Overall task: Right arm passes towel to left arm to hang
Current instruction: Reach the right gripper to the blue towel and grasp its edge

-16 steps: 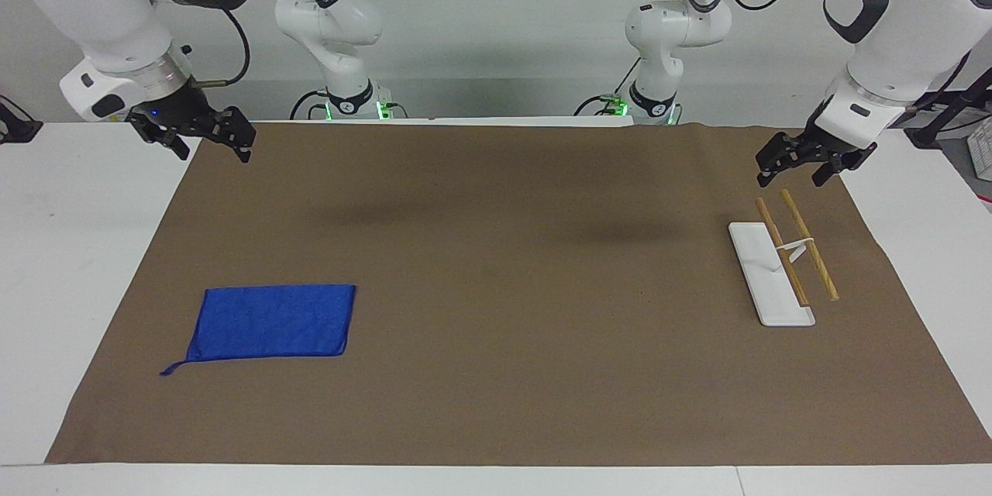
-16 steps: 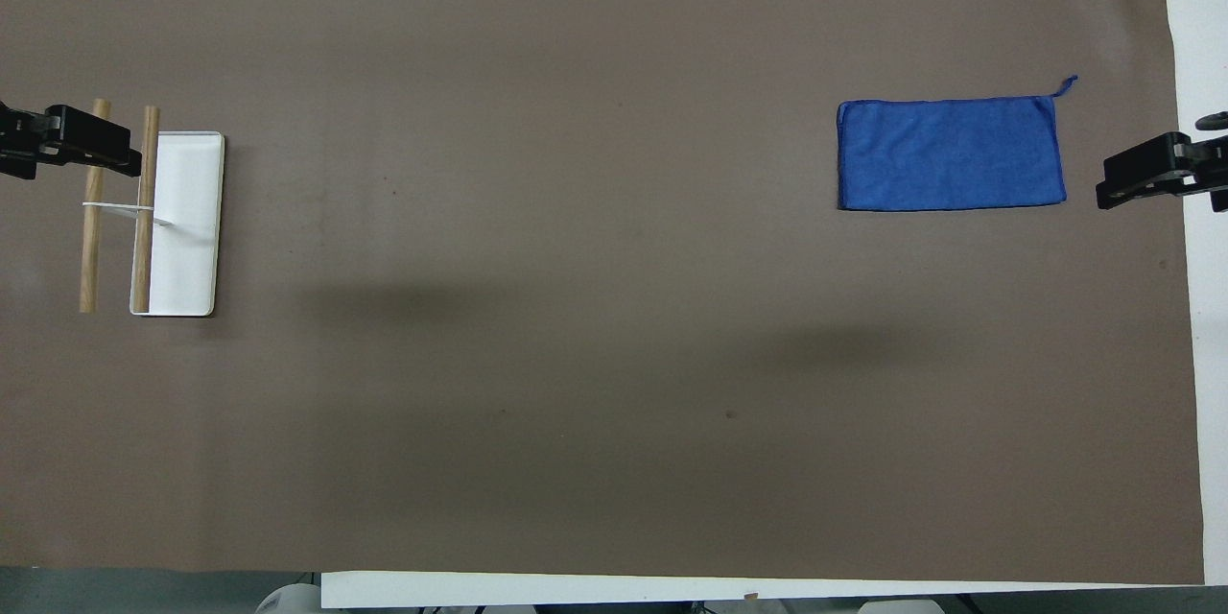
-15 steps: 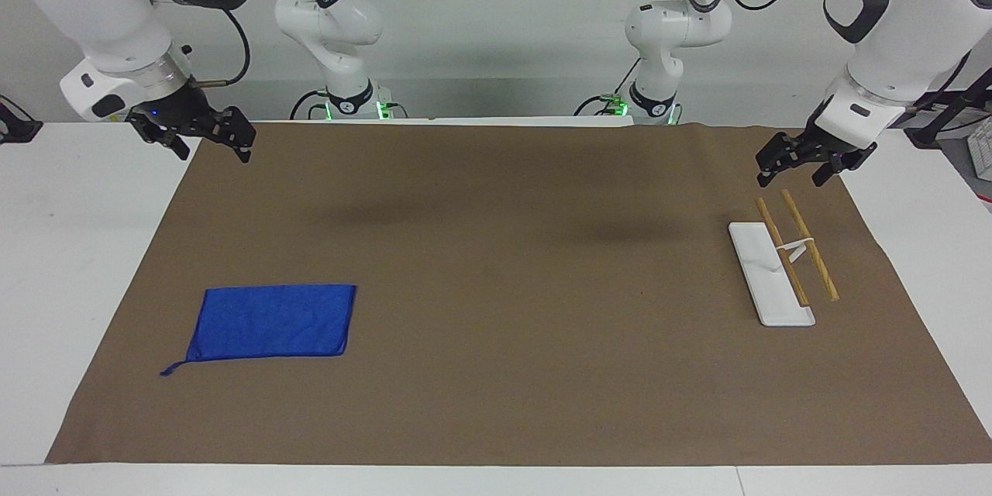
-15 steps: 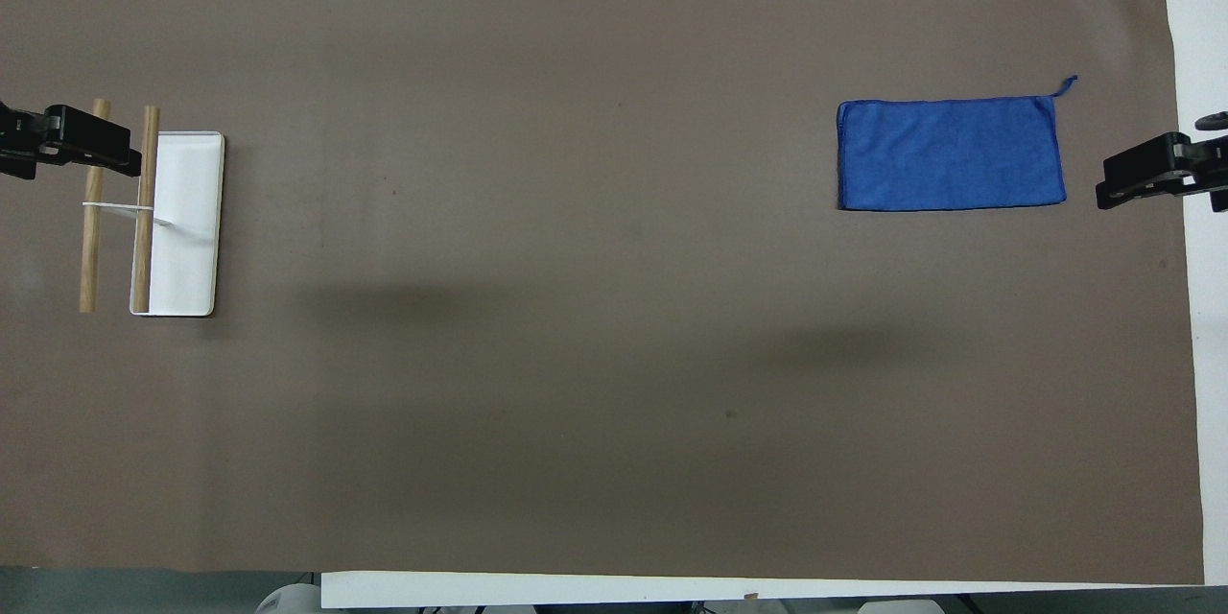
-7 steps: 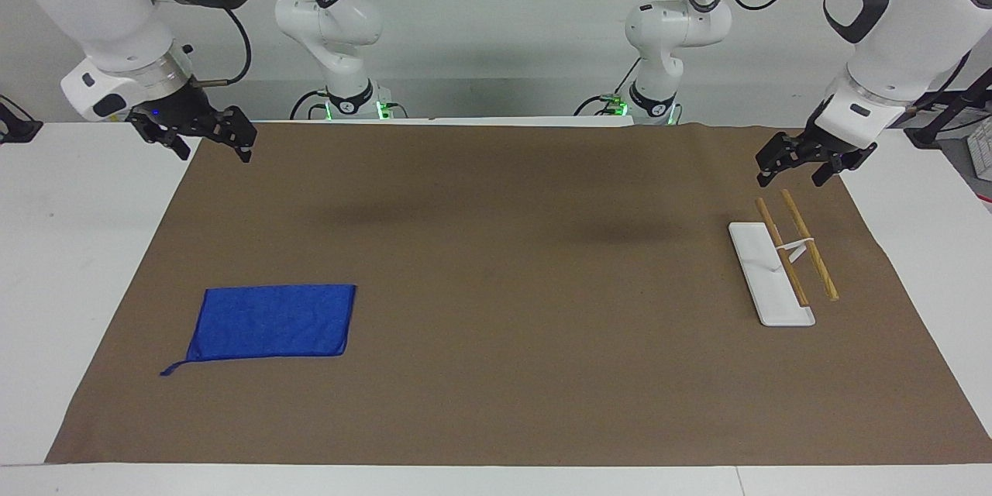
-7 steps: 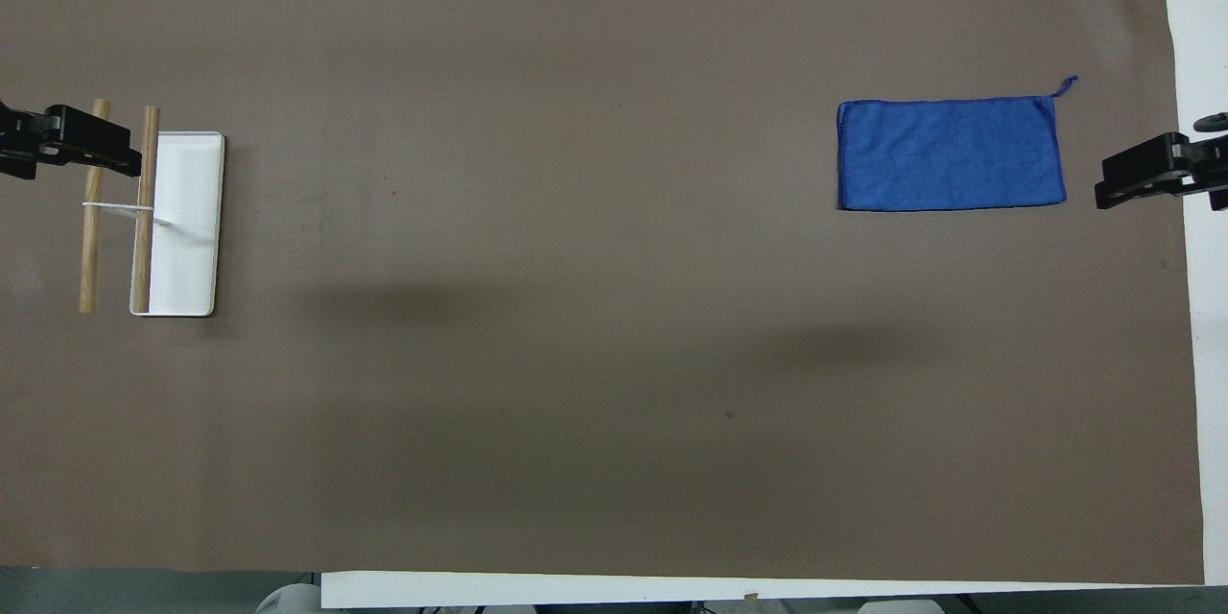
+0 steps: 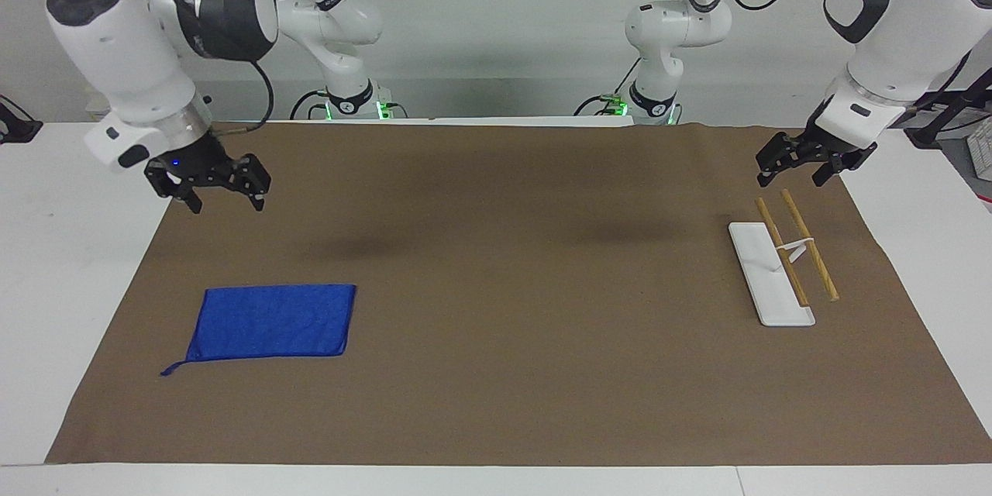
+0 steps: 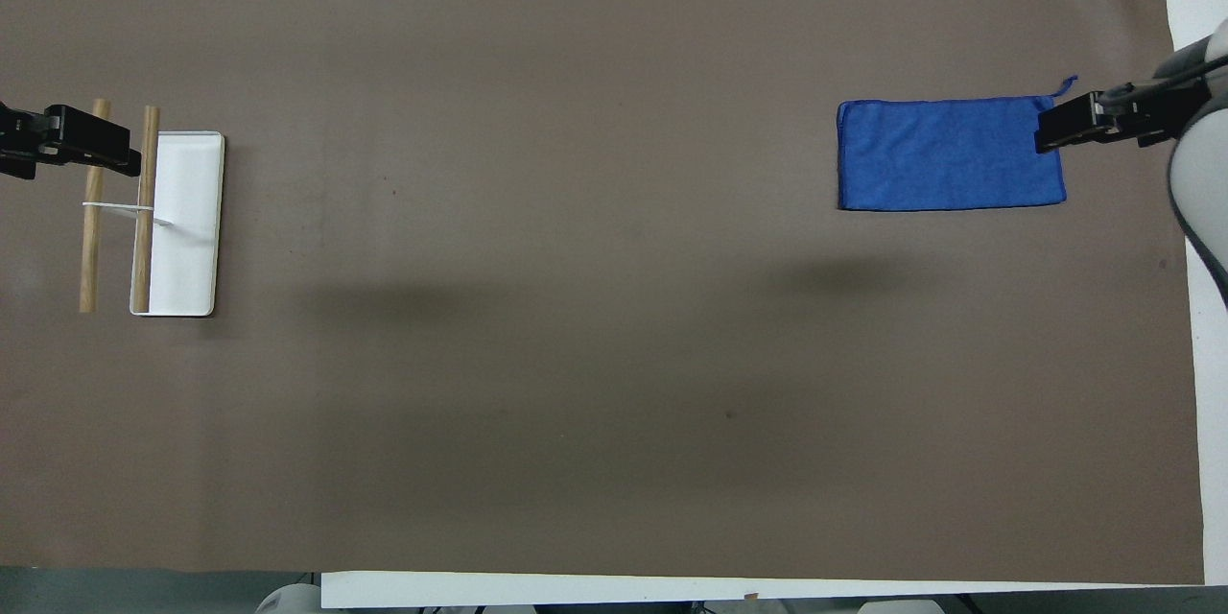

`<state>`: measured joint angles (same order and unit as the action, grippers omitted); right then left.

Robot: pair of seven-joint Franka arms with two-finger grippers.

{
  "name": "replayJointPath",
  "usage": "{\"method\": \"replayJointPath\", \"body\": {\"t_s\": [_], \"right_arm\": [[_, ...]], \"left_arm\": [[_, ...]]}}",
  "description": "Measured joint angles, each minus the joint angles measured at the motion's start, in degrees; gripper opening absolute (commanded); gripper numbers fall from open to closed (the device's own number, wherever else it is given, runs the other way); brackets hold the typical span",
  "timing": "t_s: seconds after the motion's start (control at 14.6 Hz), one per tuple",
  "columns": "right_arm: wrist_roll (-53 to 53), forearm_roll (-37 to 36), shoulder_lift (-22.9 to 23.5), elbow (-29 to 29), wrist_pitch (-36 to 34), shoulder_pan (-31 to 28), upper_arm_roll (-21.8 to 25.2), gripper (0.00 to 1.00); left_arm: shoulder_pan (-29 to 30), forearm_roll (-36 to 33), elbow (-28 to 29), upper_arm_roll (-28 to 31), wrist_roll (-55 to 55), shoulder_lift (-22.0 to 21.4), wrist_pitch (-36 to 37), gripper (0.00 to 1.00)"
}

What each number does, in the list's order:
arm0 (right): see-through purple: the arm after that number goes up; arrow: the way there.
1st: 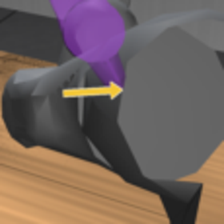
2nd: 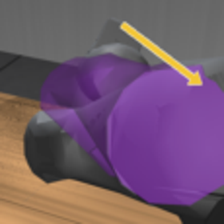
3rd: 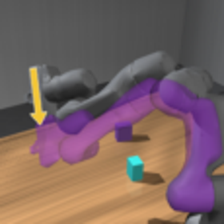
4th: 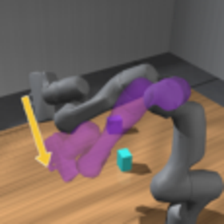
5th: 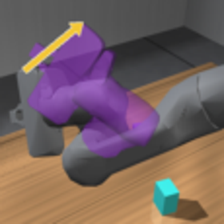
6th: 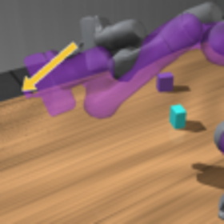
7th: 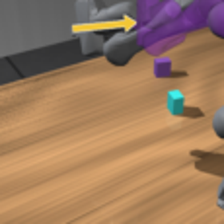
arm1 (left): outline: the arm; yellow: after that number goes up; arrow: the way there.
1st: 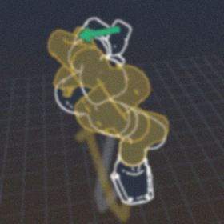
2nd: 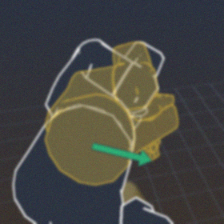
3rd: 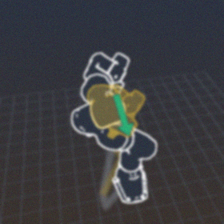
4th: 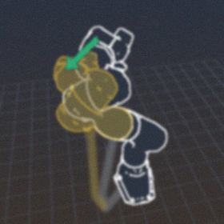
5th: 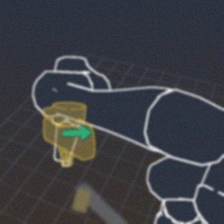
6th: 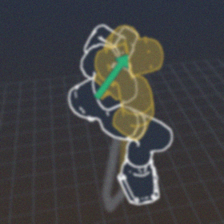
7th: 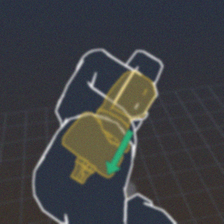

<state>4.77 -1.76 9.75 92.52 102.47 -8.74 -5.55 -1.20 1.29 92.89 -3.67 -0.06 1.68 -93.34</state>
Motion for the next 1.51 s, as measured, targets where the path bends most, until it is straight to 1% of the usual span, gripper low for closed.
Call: {"method": "replayJointPath", "body": {"t_s": [0.27,0.48,0.82,1.03,1.23,1.51], "right_arm": [[-1.4,0.3,9.6,-0.1,8.7,-0.6,0.3,1.0],[-2.7,0.3,14.4,0.0,12.1,-0.2,0.1,1.0],[-2.4,-0.3,17.1,2.6,19.2,-0.1,0.3,0.99],[-2.4,-0.4,18.9,3.1,21.1,0.1,0.2,0.9],[-1.6,-0.5,20.0,3.3,22.0,0.1,0.2,0.9],[1.1,-2.3,20.1,3.7,22.0,0.1,0.2,0.89]], "left_arm": [[-0.2,0.0,0.0,0.0,0.2,0.0,0.0,1.0],[-0.2,0.0,0.0,0.1,0.2,0.0,0.0,1.0],[-0.2,0.0,-0.2,0.1,0.4,0.0,-0.6,1.0],[-0.2,0.0,-0.2,0.1,0.7,0.0,-1.0,1.0],[-0.2,0.0,-0.2,0.1,2.4,0.0,-1.3,1.0],[-0.2,0.0,-0.2,0.1,3.0,0.0,-1.4,1.0]]}}
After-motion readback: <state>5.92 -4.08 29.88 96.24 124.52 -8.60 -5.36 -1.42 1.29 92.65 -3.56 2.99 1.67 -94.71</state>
